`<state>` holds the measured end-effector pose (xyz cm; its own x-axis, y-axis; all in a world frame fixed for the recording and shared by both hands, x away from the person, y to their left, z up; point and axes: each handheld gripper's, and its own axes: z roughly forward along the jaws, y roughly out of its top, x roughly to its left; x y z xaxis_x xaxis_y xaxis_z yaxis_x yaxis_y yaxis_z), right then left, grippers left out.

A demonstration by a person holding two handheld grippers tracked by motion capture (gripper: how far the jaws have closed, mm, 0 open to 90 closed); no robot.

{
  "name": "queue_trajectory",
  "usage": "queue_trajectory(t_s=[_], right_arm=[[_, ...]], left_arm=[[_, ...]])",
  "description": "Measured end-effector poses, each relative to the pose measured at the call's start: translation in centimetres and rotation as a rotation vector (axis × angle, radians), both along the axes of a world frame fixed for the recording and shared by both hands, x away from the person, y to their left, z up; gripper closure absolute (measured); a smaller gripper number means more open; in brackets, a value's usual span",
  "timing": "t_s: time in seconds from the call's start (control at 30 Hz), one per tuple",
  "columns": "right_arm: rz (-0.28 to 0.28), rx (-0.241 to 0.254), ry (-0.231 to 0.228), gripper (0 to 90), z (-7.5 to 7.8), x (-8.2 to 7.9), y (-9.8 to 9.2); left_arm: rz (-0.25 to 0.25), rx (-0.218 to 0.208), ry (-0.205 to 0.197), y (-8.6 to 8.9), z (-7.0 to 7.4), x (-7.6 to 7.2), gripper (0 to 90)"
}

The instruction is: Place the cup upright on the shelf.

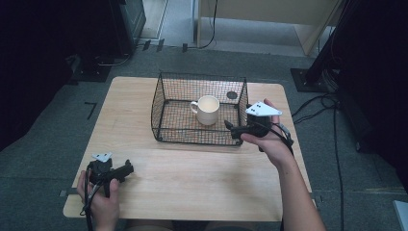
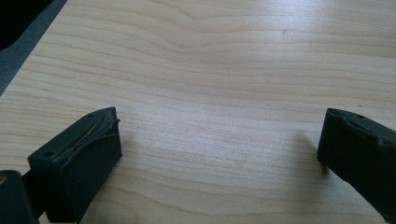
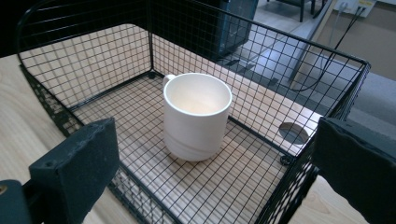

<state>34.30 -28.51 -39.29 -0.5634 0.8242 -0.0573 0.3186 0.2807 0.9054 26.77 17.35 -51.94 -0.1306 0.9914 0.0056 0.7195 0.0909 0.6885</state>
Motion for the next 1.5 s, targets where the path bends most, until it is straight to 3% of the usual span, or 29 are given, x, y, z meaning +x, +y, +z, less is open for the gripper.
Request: queue_trajectory(t_s=[0.2,0.47,0.97,1.5], right_arm=[[0.015,0.007,-0.007,0.5,-0.1,-1.6,-0.6],[-0.002,0.001,0.005,0.6,-1.4,-4.1,-2.7],[-0.157,0.018,0.057,0.5,-5.2,-7.8,-9.2],[-0.290,0.034,0.139,0.5,-9.7,-11.5,-13.7]], left_arm=[[-0.003,0.002,0.002,0.0,0.0,0.0,0.0],[-0.003,0.003,0.004,0.0,0.0,0.0,0.0],[-0.003,0.002,0.003,0.0,0.0,0.0,0.0],[-0.003,0.002,0.002,0.0,0.0,0.0,0.0]])
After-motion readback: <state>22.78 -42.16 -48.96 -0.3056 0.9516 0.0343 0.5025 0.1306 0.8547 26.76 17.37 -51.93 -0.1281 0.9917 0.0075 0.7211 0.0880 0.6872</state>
